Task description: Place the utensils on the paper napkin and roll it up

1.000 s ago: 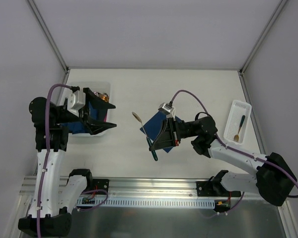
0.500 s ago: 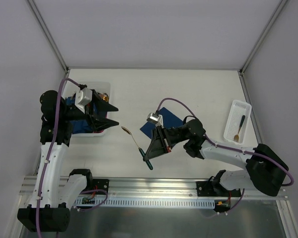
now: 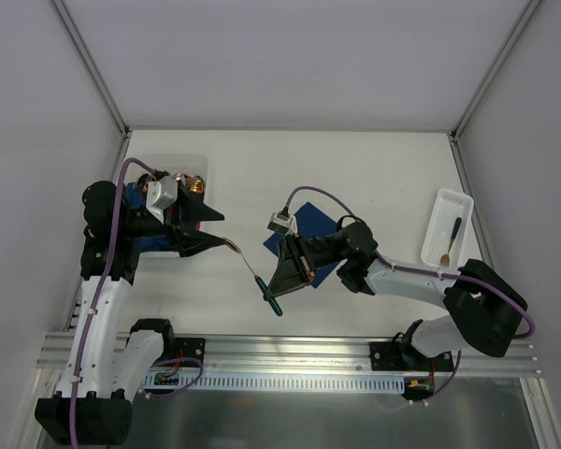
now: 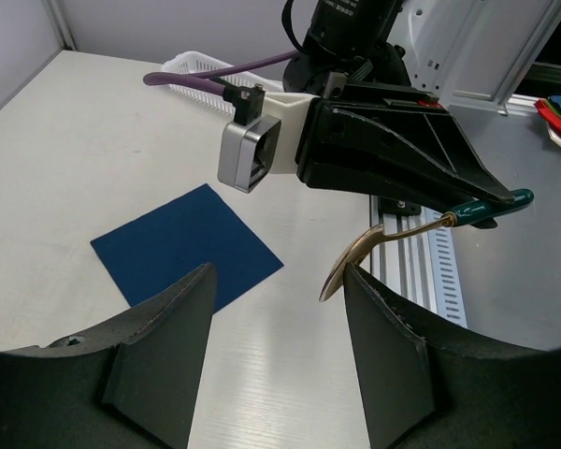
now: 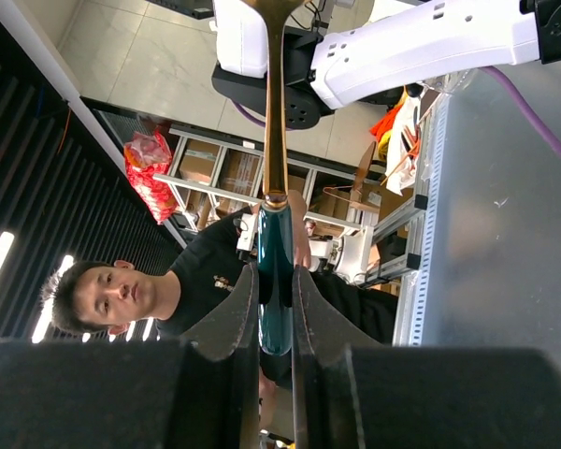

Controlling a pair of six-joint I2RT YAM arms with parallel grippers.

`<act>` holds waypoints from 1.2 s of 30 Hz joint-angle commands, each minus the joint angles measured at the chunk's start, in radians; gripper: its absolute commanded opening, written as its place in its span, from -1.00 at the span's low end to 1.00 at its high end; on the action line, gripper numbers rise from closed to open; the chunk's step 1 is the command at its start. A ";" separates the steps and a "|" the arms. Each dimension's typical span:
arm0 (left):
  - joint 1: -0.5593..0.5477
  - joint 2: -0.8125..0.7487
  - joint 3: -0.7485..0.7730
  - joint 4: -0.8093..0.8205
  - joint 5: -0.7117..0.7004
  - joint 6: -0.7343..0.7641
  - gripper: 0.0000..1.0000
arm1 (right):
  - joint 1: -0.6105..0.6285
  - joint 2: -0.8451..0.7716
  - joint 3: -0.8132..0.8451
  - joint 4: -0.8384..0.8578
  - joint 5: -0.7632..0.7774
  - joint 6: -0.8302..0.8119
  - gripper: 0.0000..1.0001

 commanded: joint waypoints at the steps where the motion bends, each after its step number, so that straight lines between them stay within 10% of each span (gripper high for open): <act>1: -0.009 -0.028 -0.014 0.027 0.355 0.031 0.15 | 0.002 -0.011 0.040 0.181 -0.018 0.019 -1.00; 23: -0.105 -0.023 -0.060 0.031 0.355 -0.030 0.09 | -0.038 0.041 0.062 0.213 -0.130 0.077 -1.00; 36: -0.110 -0.031 -0.088 0.036 0.355 -0.003 -0.34 | -0.040 0.062 0.085 0.253 -0.133 0.126 -1.00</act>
